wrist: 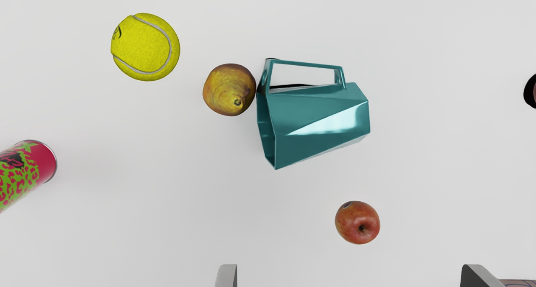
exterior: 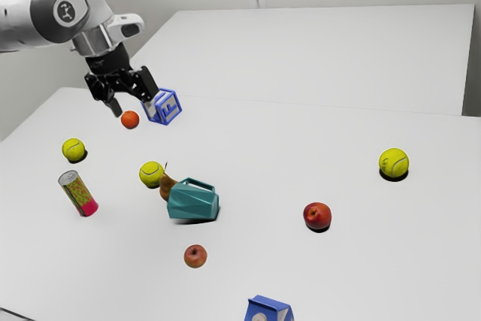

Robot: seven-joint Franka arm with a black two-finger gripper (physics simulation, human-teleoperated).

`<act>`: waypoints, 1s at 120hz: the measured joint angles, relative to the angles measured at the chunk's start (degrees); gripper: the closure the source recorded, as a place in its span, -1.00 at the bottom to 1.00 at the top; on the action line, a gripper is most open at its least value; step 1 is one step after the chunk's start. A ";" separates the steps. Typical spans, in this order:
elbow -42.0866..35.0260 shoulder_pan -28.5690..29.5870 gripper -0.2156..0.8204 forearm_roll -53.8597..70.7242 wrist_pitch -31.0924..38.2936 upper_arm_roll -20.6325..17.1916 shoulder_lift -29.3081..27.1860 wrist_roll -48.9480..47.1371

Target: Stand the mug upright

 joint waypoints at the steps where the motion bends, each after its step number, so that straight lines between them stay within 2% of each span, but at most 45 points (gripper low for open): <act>1: -0.37 -0.01 -0.53 -0.15 0.26 0.07 -0.11 0.04; 75: -20.25 0.03 -0.53 -11.78 18.37 6.58 -1.38 8.46; 120: -27.13 -0.08 -0.53 -17.02 25.28 7.23 -1.95 15.00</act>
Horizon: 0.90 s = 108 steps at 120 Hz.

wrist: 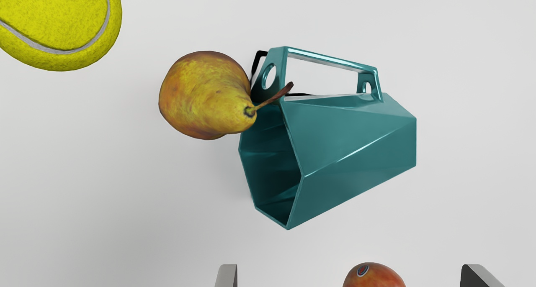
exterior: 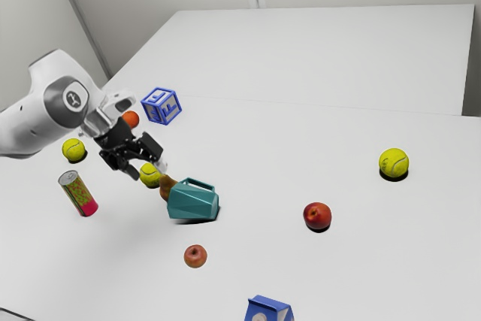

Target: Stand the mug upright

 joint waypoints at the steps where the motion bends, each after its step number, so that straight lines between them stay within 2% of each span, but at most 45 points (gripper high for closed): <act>1: -0.14 -0.01 -0.53 -0.05 0.12 0.00 -0.02 0.12; 52: -4.71 -0.44 -0.53 -6.58 6.28 0.03 0.32 5.96; 108: -5.22 -0.01 -0.53 -15.60 11.24 0.11 5.77 14.67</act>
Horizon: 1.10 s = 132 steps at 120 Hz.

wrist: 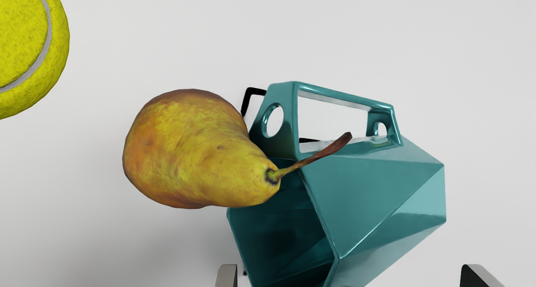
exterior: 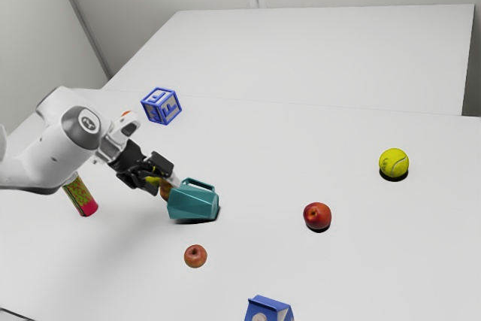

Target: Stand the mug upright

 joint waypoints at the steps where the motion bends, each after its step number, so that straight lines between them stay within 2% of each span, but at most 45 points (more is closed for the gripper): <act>1: -0.01 0.00 -0.53 -0.19 0.05 0.00 0.06 0.17; 132: -4.08 -1.17 -0.49 -30.06 1.67 -0.09 3.91 26.51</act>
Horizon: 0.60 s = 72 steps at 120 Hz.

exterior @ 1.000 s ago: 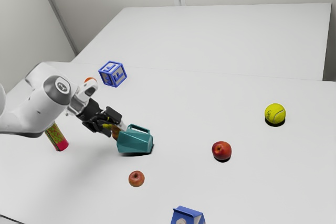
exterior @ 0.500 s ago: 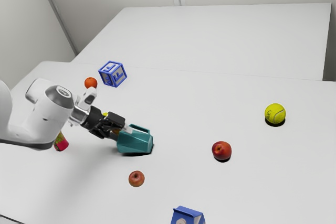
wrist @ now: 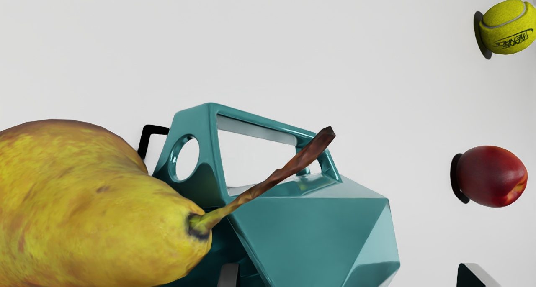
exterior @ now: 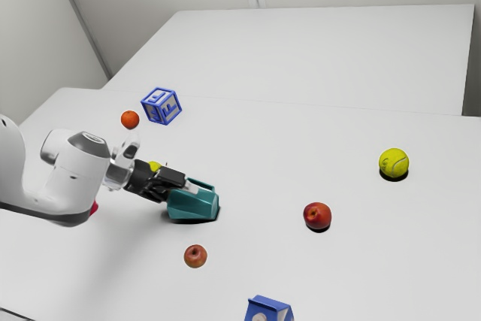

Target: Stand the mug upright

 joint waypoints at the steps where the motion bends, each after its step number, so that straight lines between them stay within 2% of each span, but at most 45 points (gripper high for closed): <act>1: 0.00 -0.02 -0.48 -0.10 -0.01 0.00 0.01 0.16; 16: -0.01 -0.26 -0.30 -1.60 -0.18 -0.02 0.46 2.38; 49: 0.04 -0.27 0.33 -2.67 -0.31 -0.09 0.42 5.90; 72: 0.00 -0.40 0.57 -2.76 -0.28 -0.19 -0.98 7.54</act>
